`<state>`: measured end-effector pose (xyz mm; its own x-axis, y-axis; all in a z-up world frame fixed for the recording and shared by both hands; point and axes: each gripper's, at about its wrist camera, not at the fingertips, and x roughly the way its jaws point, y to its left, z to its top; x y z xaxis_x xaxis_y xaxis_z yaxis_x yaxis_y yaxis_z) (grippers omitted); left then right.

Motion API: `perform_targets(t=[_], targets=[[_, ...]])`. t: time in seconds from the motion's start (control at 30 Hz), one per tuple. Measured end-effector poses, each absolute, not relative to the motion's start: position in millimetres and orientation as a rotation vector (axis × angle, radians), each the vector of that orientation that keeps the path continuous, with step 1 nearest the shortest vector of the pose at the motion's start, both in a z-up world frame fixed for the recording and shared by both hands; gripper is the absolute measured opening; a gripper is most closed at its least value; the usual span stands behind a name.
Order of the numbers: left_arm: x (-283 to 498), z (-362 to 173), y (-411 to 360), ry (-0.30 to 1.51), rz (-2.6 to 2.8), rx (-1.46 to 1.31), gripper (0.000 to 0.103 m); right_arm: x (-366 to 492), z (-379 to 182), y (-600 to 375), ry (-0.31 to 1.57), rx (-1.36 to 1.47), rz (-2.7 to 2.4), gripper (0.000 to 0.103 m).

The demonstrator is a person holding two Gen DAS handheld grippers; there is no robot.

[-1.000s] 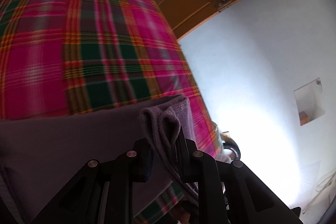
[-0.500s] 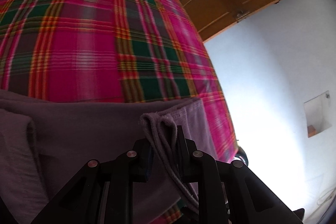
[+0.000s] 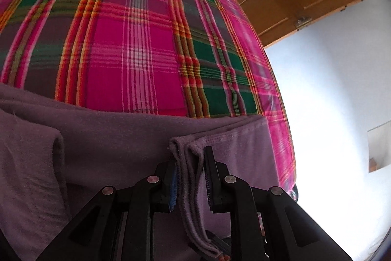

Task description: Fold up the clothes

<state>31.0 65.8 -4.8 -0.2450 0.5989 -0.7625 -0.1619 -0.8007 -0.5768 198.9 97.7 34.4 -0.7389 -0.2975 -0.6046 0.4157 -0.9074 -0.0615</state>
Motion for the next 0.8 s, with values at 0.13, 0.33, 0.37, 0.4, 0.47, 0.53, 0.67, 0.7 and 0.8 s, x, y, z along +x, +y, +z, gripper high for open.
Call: perform_targets(t=[0.13, 0.33, 0.37, 0.4, 0.47, 0.53, 0.67, 0.7, 0.8], targets=[[36.9, 4.8, 61.2, -0.527, 2.138, -1.513, 0.027, 200.0, 32.3, 98.2, 0.265, 0.884, -2.583, 0.015], [37.8, 8.1, 46.7, -0.582, 2.186, -1.522, 0.027, 207.1, 35.2, 106.0, 0.235, 0.885, -2.564, 0.015], [38.2, 9.8, 46.1, -0.584, 2.201, -1.512, 0.027, 208.6, 37.1, 108.3, 0.224, 0.885, -2.559, 0.015], [39.1, 12.7, 46.4, -0.58, 2.218, -1.495, 0.027, 211.1, 39.5, 111.6, 0.215, 0.878, -2.56, 0.016], [44.0, 23.6, 48.1, -0.545, 2.28, -1.448, 0.027, 218.8, 46.0, 120.7, 0.205, 0.848, -2.575, 0.019], [51.2, 36.9, 52.7, -0.503, 2.32, -1.369, 0.027, 226.5, 52.5, 136.0, 0.198, 0.822, -2.62, 0.021], [60.9, 42.3, 68.2, -0.483, 2.247, -1.325, 0.027, 238.5, 60.3, 181.0, 0.16, 0.818, -2.782, 0.026], [63.4, 40.0, 74.5, -0.458, 2.235, -1.33, 0.027, 239.0, 58.4, 192.5, 0.163, 0.842, -2.834, 0.03], [66.8, 26.7, 87.3, -0.419, 2.164, -1.38, 0.027, 241.2, 51.7, 223.6, 0.173, 0.916, -2.979, 0.039]])
